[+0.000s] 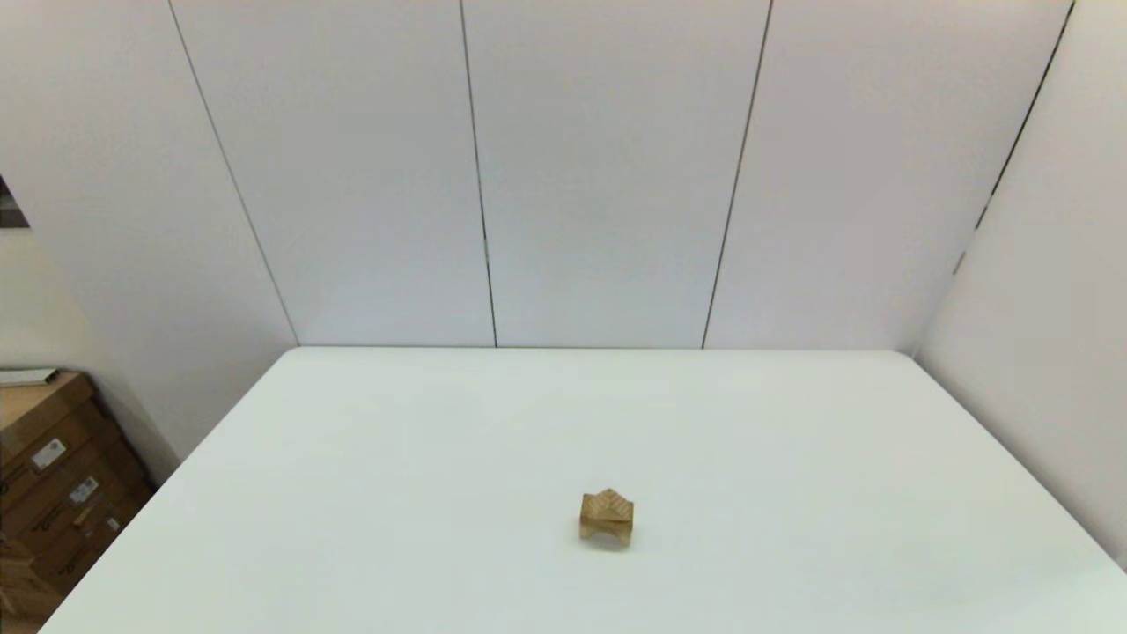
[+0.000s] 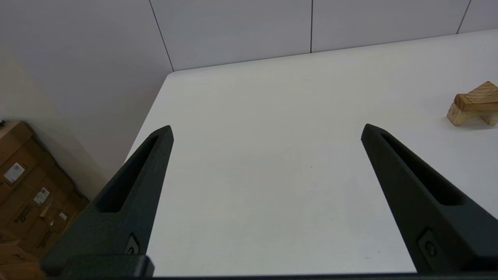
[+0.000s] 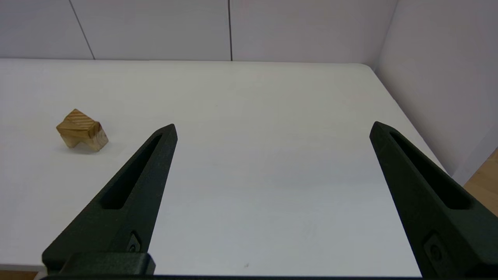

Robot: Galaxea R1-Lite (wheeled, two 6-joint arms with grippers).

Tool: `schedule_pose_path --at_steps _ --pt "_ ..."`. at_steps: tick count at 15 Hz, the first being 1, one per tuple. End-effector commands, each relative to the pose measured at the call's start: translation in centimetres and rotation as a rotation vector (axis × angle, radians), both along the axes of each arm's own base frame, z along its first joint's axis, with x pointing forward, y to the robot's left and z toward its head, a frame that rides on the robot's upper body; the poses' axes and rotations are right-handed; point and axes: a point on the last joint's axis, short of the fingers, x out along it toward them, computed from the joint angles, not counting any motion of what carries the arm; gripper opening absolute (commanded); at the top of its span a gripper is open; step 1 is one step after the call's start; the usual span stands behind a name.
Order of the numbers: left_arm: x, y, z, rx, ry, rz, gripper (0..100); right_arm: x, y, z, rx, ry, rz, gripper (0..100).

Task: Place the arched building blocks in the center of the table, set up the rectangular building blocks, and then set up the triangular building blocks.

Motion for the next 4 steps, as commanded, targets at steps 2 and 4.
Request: schedule_pose_path --at_steps 2,4 --pt "0.01 0.0 0.0 0.0 0.002 0.0 100 0.0 0.0 -0.01 0.0 0.001 0.0 100" --pt "0.01 0.0 0.0 0.0 0.002 0.0 100 0.0 0.0 -0.01 0.0 0.001 0.0 100"
